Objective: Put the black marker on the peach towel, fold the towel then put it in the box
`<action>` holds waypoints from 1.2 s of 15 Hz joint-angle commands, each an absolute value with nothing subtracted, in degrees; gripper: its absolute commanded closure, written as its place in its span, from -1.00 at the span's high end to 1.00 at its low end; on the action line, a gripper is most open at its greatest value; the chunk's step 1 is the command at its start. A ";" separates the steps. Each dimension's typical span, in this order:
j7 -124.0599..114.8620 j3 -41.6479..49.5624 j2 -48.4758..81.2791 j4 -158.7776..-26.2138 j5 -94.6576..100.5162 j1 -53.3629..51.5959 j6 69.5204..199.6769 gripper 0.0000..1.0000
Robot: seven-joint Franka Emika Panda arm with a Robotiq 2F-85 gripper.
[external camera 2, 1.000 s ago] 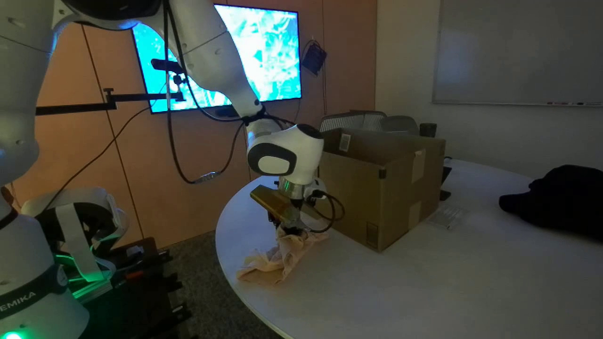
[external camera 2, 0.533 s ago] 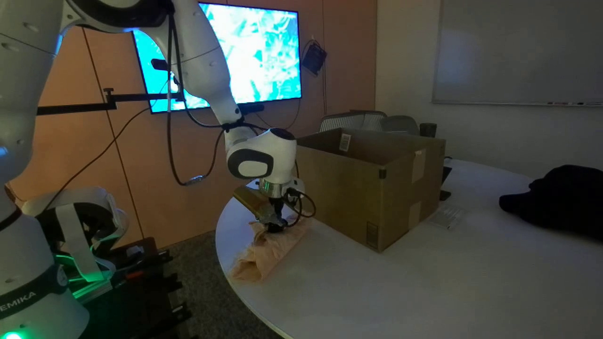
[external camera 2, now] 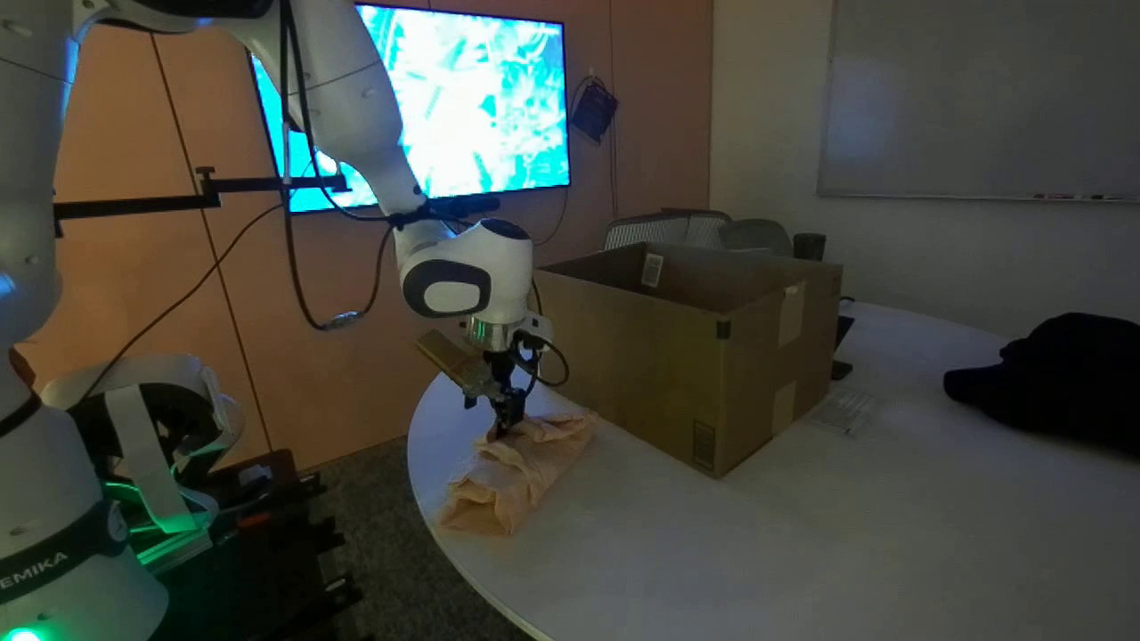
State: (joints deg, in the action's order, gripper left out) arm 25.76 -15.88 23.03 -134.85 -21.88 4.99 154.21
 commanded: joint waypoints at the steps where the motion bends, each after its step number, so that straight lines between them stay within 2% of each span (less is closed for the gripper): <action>1: 23.73 -16.69 15.06 -140.24 -22.12 4.84 154.67 1.00; 7: 19.96 -13.34 11.14 -142.90 -19.20 2.49 155.35 1.00; 18: 7.58 -3.83 22.08 -140.25 0.41 -2.49 162.58 1.00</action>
State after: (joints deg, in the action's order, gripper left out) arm 10.06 -5.36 18.37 -141.86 -2.67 -0.86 160.14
